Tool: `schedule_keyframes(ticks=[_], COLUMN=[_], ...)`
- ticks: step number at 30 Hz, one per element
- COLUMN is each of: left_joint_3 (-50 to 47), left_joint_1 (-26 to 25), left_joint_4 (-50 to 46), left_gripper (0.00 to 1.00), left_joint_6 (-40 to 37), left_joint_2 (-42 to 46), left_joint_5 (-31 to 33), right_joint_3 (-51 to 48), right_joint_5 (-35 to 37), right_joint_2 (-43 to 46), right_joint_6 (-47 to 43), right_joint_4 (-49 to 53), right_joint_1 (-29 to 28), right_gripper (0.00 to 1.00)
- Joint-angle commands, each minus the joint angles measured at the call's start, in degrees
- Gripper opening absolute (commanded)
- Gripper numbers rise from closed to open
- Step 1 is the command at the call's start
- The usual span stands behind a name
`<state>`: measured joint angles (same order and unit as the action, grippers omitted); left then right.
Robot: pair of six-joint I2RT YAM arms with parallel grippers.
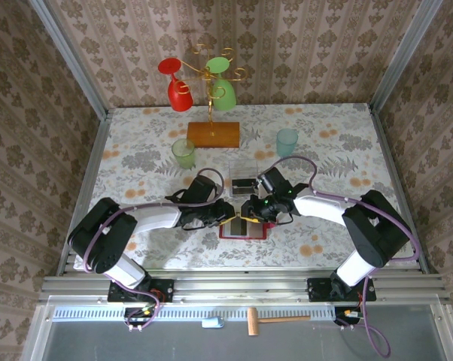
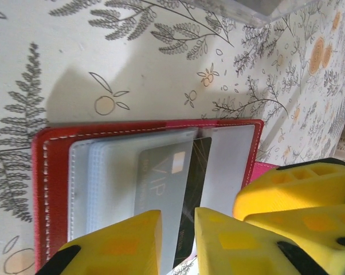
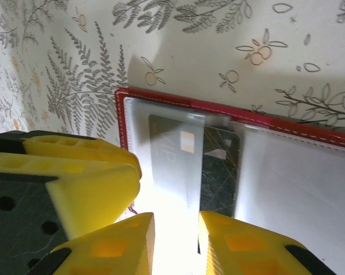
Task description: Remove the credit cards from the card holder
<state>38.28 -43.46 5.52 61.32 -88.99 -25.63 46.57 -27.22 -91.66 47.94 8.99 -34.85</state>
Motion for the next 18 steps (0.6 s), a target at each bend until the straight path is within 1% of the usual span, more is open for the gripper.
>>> schedule_keyframes(ticks=[1, 11, 18], left_joint_3=[1.88, 0.57, 0.55], left_joint_1=[-0.59, -0.77, -0.78], left_joint_4=[-2.90, -2.02, -4.40], left_gripper=[0.21, 0.14, 0.11], left_joint_6=[-2.08, -1.64, -2.82], left_joint_2=[-0.59, -1.68, -1.31], left_joint_5=[0.97, 1.27, 2.28], right_joint_3=[-1.62, -3.22, -3.57], right_joint_5=[-0.63, -1.81, -2.26], right_joint_2=[1.15, -0.81, -2.37], right_joint_6=[0.10, 0.74, 0.97], right_joint_4=[-1.56, -3.99, -4.96], right_joint_1=[0.56, 1.28, 1.27], right_gripper=[0.26, 0.26, 0.26])
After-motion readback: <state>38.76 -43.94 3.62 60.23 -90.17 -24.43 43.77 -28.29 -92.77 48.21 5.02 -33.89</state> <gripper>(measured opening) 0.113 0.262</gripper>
